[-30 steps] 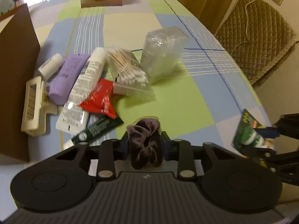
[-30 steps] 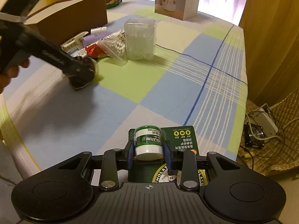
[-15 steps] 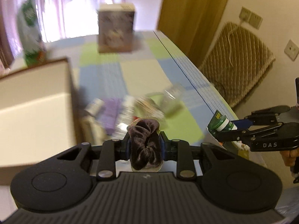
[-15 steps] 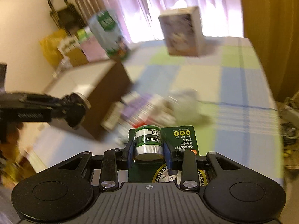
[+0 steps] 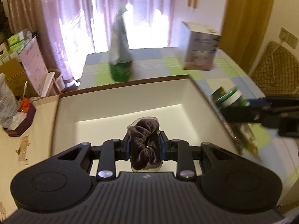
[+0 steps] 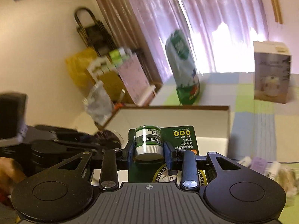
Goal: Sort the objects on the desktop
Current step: 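Lower both held items into the brown box and open both tools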
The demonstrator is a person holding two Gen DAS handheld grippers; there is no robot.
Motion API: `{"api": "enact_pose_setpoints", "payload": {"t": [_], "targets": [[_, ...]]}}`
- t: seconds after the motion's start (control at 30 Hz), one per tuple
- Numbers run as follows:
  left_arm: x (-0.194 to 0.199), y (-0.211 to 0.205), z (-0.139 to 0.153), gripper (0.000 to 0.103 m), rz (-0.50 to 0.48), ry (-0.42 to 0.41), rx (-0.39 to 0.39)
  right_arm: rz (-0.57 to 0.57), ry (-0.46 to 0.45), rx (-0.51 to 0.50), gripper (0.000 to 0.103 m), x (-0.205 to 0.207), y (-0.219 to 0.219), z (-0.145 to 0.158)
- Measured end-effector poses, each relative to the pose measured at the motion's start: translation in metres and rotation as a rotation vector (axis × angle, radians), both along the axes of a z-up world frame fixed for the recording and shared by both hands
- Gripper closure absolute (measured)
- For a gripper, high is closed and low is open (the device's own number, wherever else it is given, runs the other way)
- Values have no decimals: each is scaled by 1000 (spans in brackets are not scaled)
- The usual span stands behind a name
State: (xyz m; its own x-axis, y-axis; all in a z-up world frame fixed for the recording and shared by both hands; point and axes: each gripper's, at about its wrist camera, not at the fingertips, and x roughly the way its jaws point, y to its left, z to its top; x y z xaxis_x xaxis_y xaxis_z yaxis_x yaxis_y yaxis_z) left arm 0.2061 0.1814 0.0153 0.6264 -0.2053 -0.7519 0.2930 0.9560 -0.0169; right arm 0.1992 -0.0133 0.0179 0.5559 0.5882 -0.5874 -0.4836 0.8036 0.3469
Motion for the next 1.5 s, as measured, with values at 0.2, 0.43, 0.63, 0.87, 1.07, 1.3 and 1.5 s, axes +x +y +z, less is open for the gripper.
{"api": "enact_pose_setpoints", "payload": {"t": [0.2, 0.43, 0.63, 0.87, 1.07, 1.3, 1.5], "targets": [[47, 21, -29, 79, 16, 62, 52, -98, 96, -207, 67, 45, 52, -41], [99, 20, -67, 78, 10, 196, 40, -182, 233, -328, 67, 86, 57, -94], [132, 15, -87, 77, 5, 243, 59, -205, 272, -355, 67, 116, 63, -114], [157, 19, -111, 41, 83, 292, 84, -198, 293, -379, 35, 130, 61, -128], [151, 33, -112, 24, 116, 307, 70, -155, 318, -356, 33, 115, 60, -114], [137, 28, -103, 24, 97, 299, 87, -158, 354, -379, 33, 102, 61, -105], [122, 29, -90, 23, 98, 273, 89, -157, 359, -382, 33, 97, 67, -97]]}}
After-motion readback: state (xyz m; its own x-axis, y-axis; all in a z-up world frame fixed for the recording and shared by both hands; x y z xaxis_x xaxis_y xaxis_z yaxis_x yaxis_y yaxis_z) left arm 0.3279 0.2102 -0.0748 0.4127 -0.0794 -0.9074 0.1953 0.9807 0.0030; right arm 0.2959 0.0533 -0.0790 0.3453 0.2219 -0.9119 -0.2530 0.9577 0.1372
